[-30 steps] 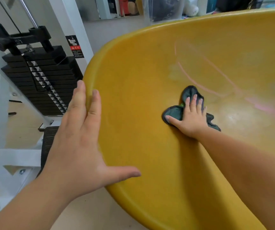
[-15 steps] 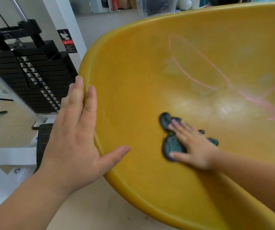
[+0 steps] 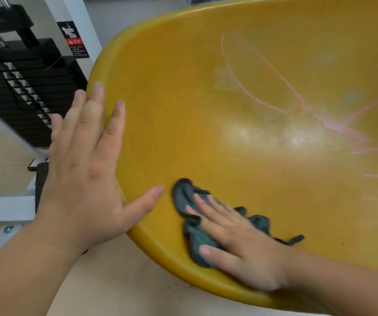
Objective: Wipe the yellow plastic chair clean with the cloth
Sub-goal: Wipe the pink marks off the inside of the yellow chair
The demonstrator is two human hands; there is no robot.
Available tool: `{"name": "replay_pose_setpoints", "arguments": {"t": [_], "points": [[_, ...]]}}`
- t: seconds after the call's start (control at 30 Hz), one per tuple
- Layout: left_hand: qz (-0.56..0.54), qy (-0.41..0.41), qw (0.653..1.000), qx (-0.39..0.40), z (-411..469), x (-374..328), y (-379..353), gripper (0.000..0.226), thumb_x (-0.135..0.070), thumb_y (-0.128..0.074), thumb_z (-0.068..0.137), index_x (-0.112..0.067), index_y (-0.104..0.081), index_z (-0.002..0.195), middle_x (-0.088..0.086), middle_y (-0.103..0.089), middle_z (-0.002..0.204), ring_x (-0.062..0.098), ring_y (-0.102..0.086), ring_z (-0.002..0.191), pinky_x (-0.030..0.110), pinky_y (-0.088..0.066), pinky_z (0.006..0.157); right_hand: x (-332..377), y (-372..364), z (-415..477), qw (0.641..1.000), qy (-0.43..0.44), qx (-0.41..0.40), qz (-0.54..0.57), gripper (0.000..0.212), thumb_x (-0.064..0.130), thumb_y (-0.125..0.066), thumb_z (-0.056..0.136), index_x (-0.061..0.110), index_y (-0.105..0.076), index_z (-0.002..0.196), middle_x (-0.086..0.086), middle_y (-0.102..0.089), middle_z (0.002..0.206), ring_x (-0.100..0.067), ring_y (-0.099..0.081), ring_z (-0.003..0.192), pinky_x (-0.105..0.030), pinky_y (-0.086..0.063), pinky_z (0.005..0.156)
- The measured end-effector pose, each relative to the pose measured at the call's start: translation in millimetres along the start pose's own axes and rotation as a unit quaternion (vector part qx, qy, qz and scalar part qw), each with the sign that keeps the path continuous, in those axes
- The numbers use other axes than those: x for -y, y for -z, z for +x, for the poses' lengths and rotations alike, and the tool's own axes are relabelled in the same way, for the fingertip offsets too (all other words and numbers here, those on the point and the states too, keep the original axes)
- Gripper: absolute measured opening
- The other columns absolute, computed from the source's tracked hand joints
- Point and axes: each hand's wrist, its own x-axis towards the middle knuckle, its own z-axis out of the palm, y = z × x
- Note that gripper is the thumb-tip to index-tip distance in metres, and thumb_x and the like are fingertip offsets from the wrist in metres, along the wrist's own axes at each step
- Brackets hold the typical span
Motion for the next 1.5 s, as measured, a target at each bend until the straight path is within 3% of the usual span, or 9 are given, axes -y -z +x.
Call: {"name": "replay_pose_setpoints", "arguments": {"t": [0.1, 0.23, 0.4, 0.57, 0.77, 1.0, 1.17, 1.37, 1.5], "points": [[-0.001, 0.013, 0.999, 0.039, 0, 0, 1, 0.116, -0.084, -0.038, 0.076, -0.003, -0.017, 0.157, 0.019, -0.003, 0.166, 0.037, -0.001, 0.153, 0.060, -0.004, 0.120, -88, 25, -15, 0.969, -0.183, -0.007, -0.166, 0.098, 0.103, -0.001, 0.066, 0.057, 0.022, 0.150, 0.010, 0.035, 0.163, -0.018, 0.029, 0.153, -0.048, 0.008, 0.127], [0.007, 0.013, 0.998, 0.054, 1, -4, 3, 0.129, -0.091, -0.040, 0.068, -0.006, -0.005, 0.159, 0.014, 0.005, 0.167, 0.030, 0.007, 0.154, 0.048, 0.004, 0.123, -148, 70, 22, 0.902, -0.393, -0.117, -0.136, 0.126, 0.110, -0.001, 0.050, 0.046, 0.019, 0.157, -0.004, 0.028, 0.167, -0.033, 0.023, 0.154, -0.060, 0.005, 0.124], [-0.014, -0.001, 0.998, 0.057, -1, -2, 4, 0.142, -0.099, -0.040, 0.061, -0.003, 0.002, 0.157, 0.017, 0.007, 0.166, 0.030, 0.009, 0.154, 0.056, -0.002, 0.123, -19, 34, 133, 0.977, -0.123, -0.172, 0.012, 0.086, 0.083, -0.021, 0.092, 0.042, 0.015, 0.158, 0.009, 0.026, 0.167, -0.024, 0.026, 0.153, -0.055, 0.009, 0.125], [-0.041, -0.010, 0.998, 0.051, 0, 0, 4, 0.142, -0.099, -0.034, 0.063, 0.003, -0.001, 0.156, 0.021, 0.005, 0.165, 0.033, 0.007, 0.153, 0.059, -0.004, 0.121, 48, 8, 113, 0.963, 0.162, -0.203, 0.079, 0.064, 0.066, -0.022, 0.099, 0.054, 0.015, 0.148, 0.015, 0.020, 0.168, -0.012, 0.024, 0.154, -0.044, 0.010, 0.126], [-0.020, 0.004, 0.997, 0.068, -2, -2, 5, 0.140, -0.100, -0.031, 0.063, -0.002, 0.003, 0.157, 0.015, 0.008, 0.166, 0.029, 0.009, 0.154, 0.055, -0.004, 0.123, -38, 52, 144, 0.957, -0.221, -0.186, 0.020, 0.079, 0.079, -0.020, 0.094, 0.043, 0.008, 0.159, 0.001, 0.024, 0.168, -0.028, 0.019, 0.156, -0.059, 0.007, 0.123], [-0.031, -0.006, 0.999, 0.043, -2, -3, 4, 0.140, -0.099, -0.027, 0.066, 0.008, -0.005, 0.154, 0.025, 0.002, 0.164, 0.037, 0.003, 0.153, 0.062, -0.009, 0.120, 74, 33, 158, 0.947, 0.169, -0.250, 0.106, 0.060, 0.066, -0.012, 0.100, 0.057, 0.013, 0.153, 0.010, 0.016, 0.170, -0.023, 0.024, 0.155, -0.062, 0.006, 0.123], [0.028, -0.001, 0.996, 0.079, -2, -5, 11, 0.136, -0.099, -0.029, 0.066, -0.002, -0.001, 0.158, 0.013, 0.002, 0.167, 0.027, 0.007, 0.154, 0.047, 0.006, 0.123, -21, 6, 78, 0.993, -0.023, -0.104, -0.044, 0.064, 0.077, -0.014, 0.094, 0.064, 0.019, 0.147, 0.018, 0.033, 0.163, -0.009, 0.033, 0.150, -0.052, 0.010, 0.125], [0.061, -0.039, 0.994, 0.080, 5, -44, 12, 0.113, -0.082, -0.037, 0.078, -0.001, -0.020, 0.156, 0.016, -0.026, 0.161, 0.030, -0.016, 0.152, 0.049, -0.012, 0.123, -129, 55, 43, 0.930, -0.330, -0.081, -0.139, 0.082, 0.086, -0.013, 0.086, 0.052, 0.016, 0.155, 0.006, 0.027, 0.167, -0.026, 0.025, 0.154, -0.060, 0.009, 0.123], [0.076, -0.074, 0.985, 0.136, 8, -69, -6, 0.108, -0.079, -0.033, 0.079, -0.001, -0.026, 0.154, 0.016, -0.033, 0.159, 0.031, -0.024, 0.150, 0.050, -0.021, 0.120, -61, 15, 57, 0.976, -0.184, -0.049, -0.102, 0.065, 0.067, -0.018, 0.102, 0.050, 0.016, 0.156, 0.012, 0.026, 0.166, -0.027, 0.026, 0.154, -0.056, 0.013, 0.124]]}}
